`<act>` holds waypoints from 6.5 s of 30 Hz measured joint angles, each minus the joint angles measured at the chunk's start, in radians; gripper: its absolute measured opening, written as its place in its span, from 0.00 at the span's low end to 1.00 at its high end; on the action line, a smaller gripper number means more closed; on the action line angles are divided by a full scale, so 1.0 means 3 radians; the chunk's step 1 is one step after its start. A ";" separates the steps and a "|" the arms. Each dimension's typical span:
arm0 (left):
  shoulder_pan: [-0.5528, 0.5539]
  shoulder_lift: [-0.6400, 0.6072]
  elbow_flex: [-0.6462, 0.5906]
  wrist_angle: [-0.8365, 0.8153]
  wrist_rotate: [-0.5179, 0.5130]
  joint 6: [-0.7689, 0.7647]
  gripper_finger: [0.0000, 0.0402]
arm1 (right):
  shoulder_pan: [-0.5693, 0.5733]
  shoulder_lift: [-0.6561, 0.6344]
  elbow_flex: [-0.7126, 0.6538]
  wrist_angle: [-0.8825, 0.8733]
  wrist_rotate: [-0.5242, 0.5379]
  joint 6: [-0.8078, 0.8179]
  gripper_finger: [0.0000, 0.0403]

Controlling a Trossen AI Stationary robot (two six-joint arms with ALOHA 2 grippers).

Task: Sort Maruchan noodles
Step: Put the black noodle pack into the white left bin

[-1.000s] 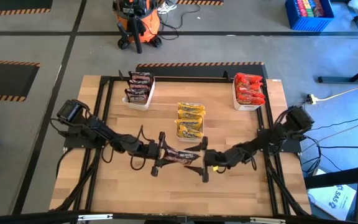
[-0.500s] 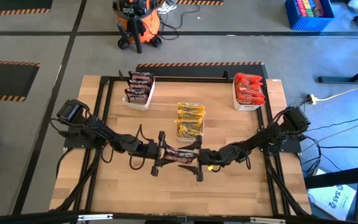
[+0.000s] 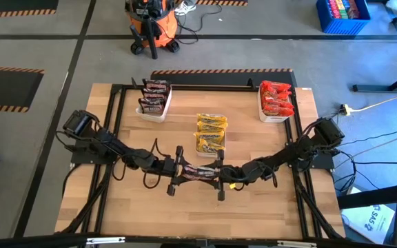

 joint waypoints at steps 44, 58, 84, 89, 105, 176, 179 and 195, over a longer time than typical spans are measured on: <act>-0.0121 -0.1104 0.0011 -0.1687 0.0041 -0.0299 0.49 | 0.0008 0.0003 0.0000 -0.0228 -0.0017 0.0027 0.40; -0.0161 -0.1104 0.0015 -0.1770 0.0022 -0.0171 0.77 | 0.0006 0.0003 0.0000 -0.0716 -0.0008 0.0280 0.40; 0.0250 -0.0383 0.2391 -0.5660 0.0429 -0.0629 0.78 | -0.0134 0.0003 0.0000 -0.1050 -0.0128 0.0709 0.40; 0.0308 0.0015 0.2893 -0.6283 0.0446 -0.0630 0.78 | -0.0134 0.0003 0.0000 -0.1046 -0.0129 0.0710 0.40; 0.0367 0.0477 0.3132 -0.6621 0.0614 -0.0549 0.74 | -0.0131 0.0000 0.0003 -0.1039 -0.0127 0.0717 0.40; 0.2090 -0.0940 0.2282 -0.8642 -0.0585 0.0240 0.36 | -0.0080 -0.0552 -0.0070 -0.1737 -0.0280 0.0440 0.64; 0.2300 -0.0851 0.2231 -0.8566 -0.0598 0.0585 0.36 | -0.0080 -0.0552 -0.0070 -0.1740 -0.0280 0.0430 0.64; 0.2973 -0.0828 0.1832 -0.8007 -0.0359 0.1557 0.36 | -0.0080 -0.0549 -0.0070 -0.1782 -0.0248 0.0062 0.64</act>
